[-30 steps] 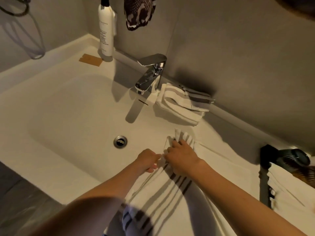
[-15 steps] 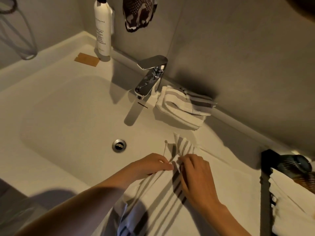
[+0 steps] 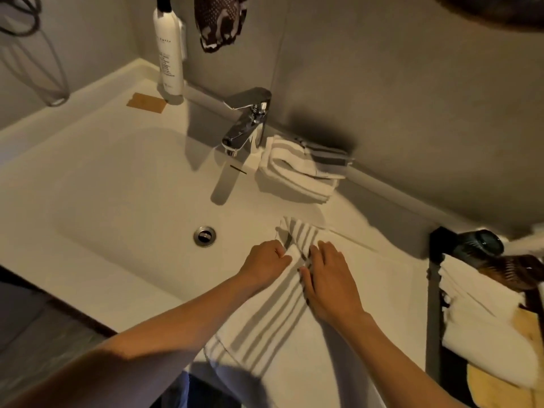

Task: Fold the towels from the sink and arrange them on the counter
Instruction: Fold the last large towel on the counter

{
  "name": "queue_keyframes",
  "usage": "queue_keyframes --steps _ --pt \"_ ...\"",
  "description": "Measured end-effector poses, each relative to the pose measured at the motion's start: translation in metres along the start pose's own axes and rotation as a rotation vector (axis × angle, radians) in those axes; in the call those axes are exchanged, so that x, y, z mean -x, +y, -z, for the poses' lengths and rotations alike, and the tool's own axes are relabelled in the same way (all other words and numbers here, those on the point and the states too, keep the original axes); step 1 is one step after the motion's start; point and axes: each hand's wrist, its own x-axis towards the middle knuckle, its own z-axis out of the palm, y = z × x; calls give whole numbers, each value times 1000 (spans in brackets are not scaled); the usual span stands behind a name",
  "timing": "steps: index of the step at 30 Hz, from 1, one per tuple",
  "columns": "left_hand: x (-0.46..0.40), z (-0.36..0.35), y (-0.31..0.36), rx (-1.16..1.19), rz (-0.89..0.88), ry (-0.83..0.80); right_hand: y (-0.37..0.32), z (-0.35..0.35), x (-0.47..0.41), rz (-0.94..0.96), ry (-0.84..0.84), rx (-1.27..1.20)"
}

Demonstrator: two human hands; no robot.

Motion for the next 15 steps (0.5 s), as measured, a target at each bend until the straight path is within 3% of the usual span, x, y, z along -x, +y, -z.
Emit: queue_keyframes --steps 5,10,11,13,15 --pt "32 30 17 -127 -137 195 -6 28 4 -147 114 -229" --pt "28 47 -47 -638 59 123 -1 6 20 -105 -47 -30" --pt "28 41 -56 -674 49 149 4 2 27 -141 -4 -44" --pt "43 40 -62 -617 -81 243 4 9 37 -360 242 -173" --pt "68 42 -63 -611 -221 254 20 27 62 -739 369 -289"
